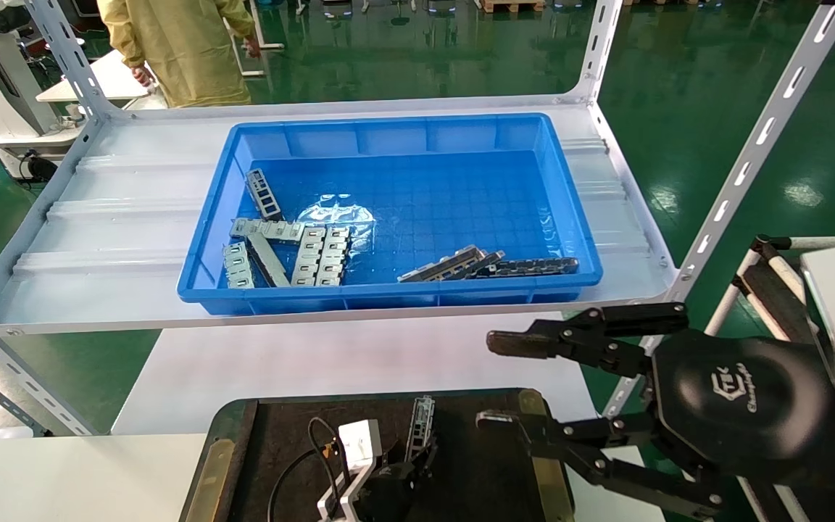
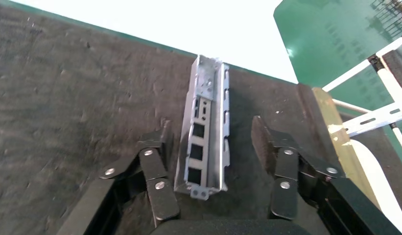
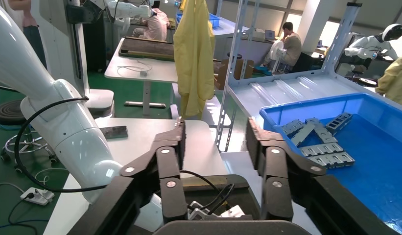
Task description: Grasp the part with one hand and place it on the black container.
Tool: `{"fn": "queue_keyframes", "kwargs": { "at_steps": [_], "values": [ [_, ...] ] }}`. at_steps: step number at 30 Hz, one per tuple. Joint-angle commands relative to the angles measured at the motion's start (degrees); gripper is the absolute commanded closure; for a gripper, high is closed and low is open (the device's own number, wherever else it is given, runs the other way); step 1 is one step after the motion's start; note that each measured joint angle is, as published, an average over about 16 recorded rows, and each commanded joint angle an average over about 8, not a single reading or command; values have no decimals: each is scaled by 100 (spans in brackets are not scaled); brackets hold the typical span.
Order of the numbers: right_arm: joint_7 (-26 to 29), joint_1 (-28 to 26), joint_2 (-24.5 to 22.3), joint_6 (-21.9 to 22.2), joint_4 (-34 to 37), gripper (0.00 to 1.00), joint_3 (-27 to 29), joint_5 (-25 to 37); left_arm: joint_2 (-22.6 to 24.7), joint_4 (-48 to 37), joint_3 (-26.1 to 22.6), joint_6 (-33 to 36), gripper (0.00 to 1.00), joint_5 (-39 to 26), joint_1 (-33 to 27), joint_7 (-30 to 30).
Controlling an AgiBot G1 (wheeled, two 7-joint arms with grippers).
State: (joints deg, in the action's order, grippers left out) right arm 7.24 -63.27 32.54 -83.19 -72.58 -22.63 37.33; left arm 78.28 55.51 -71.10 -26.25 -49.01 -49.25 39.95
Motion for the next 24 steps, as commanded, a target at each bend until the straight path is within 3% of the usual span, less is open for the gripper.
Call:
{"fn": "queue_keyframes", "kwargs": {
  "at_steps": [1,11,24],
  "values": [
    [0,0,0,0,0,0,0,0,-1,5,-106,-67,0,-104,-28,165],
    [0,0,0,0,0,0,0,0,-166,65,-310,86,0,-844,-277,822],
    [0,0,0,0,0,0,-1,-1,-1123,726,-141,1788,0,-1547,-703,1551]
  ]
}}
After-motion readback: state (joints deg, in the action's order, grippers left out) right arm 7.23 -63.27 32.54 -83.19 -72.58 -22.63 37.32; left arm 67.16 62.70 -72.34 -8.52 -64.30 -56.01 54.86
